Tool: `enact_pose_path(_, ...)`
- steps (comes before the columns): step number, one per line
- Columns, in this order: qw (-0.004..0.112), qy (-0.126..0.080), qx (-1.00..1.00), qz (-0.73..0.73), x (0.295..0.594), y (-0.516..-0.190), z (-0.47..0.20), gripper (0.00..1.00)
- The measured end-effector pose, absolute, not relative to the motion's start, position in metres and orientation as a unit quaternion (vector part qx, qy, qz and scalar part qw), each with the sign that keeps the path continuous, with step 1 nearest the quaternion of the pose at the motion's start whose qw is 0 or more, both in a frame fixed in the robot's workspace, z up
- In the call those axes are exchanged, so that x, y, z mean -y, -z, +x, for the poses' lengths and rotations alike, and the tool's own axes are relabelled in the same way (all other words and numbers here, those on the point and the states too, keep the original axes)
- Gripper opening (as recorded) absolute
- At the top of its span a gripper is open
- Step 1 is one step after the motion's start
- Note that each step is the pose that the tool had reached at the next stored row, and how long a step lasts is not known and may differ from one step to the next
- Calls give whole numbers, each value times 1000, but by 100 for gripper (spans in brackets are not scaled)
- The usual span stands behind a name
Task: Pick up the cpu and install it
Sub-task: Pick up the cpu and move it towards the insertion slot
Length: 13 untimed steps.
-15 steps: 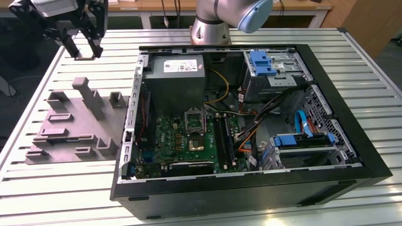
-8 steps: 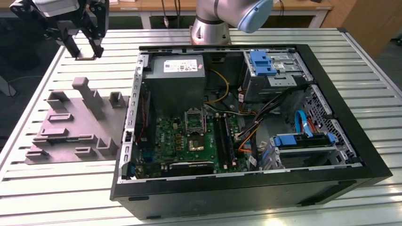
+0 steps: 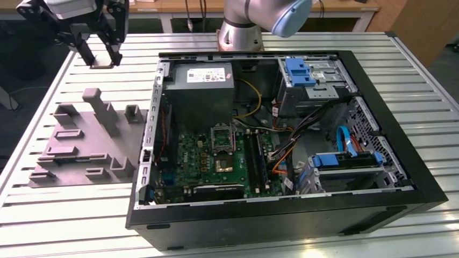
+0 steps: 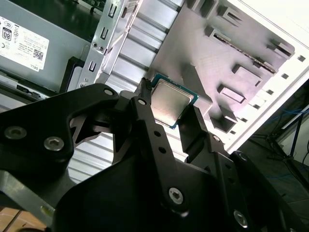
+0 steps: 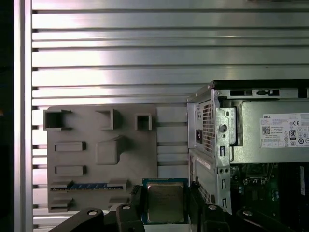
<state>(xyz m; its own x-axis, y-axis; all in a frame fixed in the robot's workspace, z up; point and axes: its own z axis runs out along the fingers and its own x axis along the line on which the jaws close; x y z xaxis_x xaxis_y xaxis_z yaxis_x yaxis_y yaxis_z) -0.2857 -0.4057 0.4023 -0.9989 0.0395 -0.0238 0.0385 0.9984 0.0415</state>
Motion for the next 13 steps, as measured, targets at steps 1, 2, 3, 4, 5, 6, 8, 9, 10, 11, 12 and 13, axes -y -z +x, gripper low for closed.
enact_pose_path(1,12,-21,-1000,20,406,-402,-284,47)
enact_pose_path(2,12,-21,-1000,20,406,-402,-282,47)
enact_pose_path(3,12,-20,-1000,19,406,-402,-281,47)
enact_pose_path(4,12,-21,-1000,19,406,-402,-279,47)
enact_pose_path(5,12,-21,-1000,19,406,-402,-279,47)
enact_pose_path(6,12,-21,-1000,20,406,-402,-279,47)
enact_pose_path(8,12,-20,-1000,20,406,-402,-279,47)
enact_pose_path(9,12,-20,-1000,20,406,-402,-278,47)
enact_pose_path(10,12,-21,-1000,20,406,-402,-278,47)
enact_pose_path(11,12,-20,-1000,19,406,-402,-278,47)
enact_pose_path(12,12,-20,-1000,20,406,-402,-278,47)
enact_pose_path(13,12,-20,-1000,19,406,-402,-278,47)
